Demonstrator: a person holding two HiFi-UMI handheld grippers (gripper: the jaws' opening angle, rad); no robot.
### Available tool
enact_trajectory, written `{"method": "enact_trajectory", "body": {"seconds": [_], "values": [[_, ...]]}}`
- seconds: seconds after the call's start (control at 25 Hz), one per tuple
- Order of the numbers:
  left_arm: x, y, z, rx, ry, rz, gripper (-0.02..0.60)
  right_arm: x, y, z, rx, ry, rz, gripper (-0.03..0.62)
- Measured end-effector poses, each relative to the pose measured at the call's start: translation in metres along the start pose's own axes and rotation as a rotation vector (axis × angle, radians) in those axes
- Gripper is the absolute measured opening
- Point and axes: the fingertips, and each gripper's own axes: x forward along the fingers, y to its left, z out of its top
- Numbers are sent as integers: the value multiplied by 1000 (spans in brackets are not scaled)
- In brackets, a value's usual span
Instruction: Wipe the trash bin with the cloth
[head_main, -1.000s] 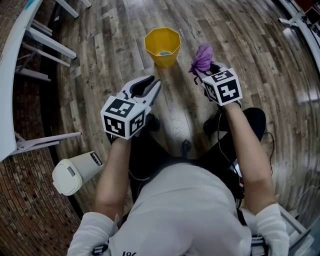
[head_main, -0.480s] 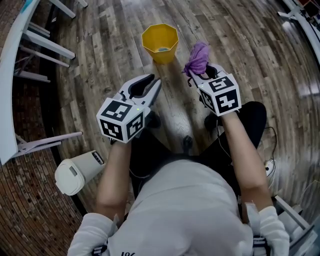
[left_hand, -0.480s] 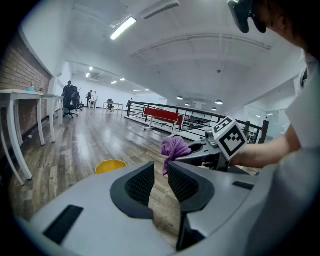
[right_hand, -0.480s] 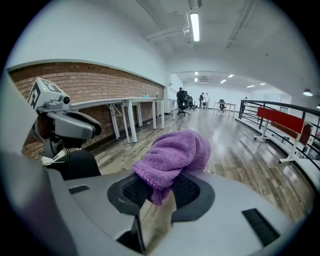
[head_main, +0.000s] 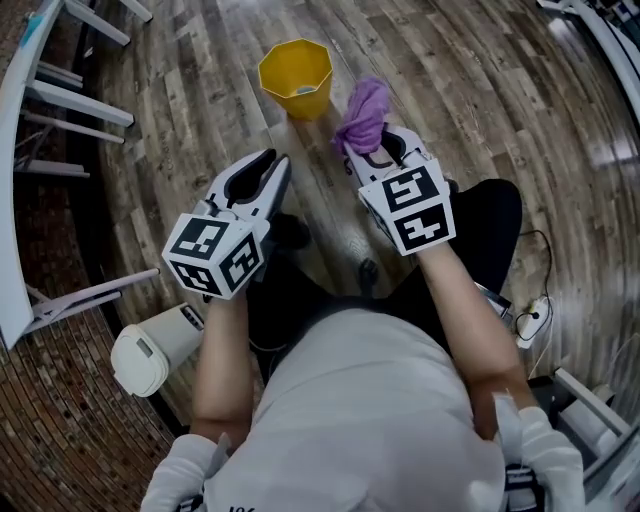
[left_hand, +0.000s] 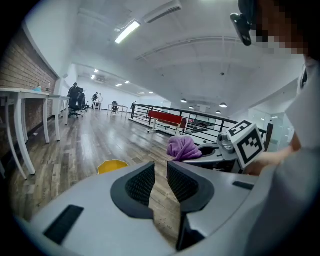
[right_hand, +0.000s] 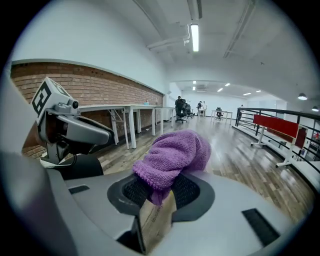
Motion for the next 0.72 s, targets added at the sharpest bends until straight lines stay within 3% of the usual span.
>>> {"method": "enact_trajectory", "body": {"seconds": [0.24, 0.72], "values": [[-11, -7, -2, -4, -15, 14, 81, -11, 29, -8, -11, -17, 0, 109], [-11, -32, -15, 12, 6, -14, 80, -34, 43, -9, -31, -41, -4, 107]]}}
